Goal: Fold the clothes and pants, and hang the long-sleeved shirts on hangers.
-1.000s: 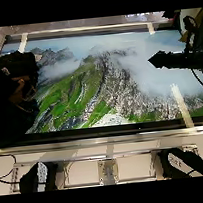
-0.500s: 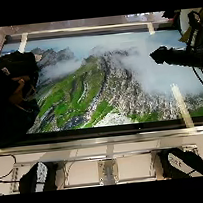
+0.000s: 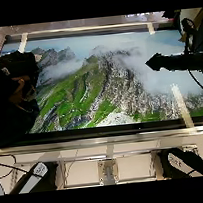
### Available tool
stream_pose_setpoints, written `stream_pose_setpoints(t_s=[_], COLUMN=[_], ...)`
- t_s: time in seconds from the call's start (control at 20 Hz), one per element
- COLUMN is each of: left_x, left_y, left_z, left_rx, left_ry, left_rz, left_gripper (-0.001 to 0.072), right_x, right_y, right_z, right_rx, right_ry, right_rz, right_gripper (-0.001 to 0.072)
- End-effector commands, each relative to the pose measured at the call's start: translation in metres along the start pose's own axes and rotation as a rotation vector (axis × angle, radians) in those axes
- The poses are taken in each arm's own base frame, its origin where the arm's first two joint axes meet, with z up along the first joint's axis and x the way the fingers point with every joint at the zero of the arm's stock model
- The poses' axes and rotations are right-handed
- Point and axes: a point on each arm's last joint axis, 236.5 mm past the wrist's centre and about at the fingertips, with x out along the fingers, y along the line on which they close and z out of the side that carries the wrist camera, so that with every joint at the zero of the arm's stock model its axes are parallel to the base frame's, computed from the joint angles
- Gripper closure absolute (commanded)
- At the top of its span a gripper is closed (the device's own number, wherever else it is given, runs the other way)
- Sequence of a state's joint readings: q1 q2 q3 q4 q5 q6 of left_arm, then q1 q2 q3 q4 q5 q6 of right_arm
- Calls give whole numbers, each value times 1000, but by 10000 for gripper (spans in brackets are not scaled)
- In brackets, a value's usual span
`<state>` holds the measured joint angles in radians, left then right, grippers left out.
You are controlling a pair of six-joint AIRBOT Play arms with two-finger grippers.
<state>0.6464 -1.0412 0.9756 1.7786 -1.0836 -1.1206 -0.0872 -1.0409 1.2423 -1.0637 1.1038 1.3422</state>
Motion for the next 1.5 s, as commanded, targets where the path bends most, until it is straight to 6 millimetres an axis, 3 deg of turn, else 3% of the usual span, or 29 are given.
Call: stream_pose_setpoints(t_s=[0.0,0.2,0.3,0.5,0.75,1.05,1.25,1.45], left_x=[22,20,17,2,-24,-3,10,32], left_y=[3,10,8,-14,-8,0,17,16], left_z=[5,32,33,11,40,74,73,82], left_rx=[91,120,130,133,149,173,200,234], left_ry=[26,-72,-66,29,-111,-205,-167,-171], left_rz=[25,79,78,22,82,130,208,210], left_gripper=[35,36,37,38,39,57,57,72], right_x=[0,0,0,0,0,0,0,0], right_y=[0,0,1,0,-2,-7,-8,-7], right_z=[-7,-7,-7,-7,-8,-9,-9,-9], right_rx=[-4,-3,2,2,-2,-14,-12,-11], right_ry=[30,31,32,32,34,38,38,38], right_rz=[1,2,2,1,-7,-32,-32,-31], right_gripper=[32,32,32,32,32,32,32,33])
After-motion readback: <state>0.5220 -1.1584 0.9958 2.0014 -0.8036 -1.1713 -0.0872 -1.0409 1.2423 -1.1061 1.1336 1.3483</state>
